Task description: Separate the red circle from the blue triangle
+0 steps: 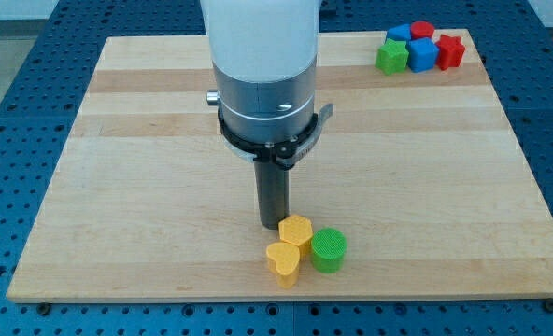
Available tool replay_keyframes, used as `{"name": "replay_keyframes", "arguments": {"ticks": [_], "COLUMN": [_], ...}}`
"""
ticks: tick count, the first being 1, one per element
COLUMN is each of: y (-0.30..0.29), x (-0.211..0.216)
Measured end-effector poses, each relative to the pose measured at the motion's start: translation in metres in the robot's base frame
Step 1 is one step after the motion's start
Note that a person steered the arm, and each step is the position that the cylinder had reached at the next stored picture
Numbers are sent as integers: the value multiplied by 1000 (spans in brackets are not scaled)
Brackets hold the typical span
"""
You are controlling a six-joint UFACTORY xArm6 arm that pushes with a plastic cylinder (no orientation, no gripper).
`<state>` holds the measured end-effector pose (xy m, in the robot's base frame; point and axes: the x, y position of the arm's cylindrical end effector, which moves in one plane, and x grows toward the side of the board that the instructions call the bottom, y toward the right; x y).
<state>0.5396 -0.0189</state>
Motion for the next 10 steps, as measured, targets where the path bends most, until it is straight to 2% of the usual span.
{"name": "replay_keyframes", "arguments": {"ticks": [2, 4, 6, 9, 10], "y": [14, 155, 351, 364, 356], "x": [-15, -107, -169, -294, -306]}}
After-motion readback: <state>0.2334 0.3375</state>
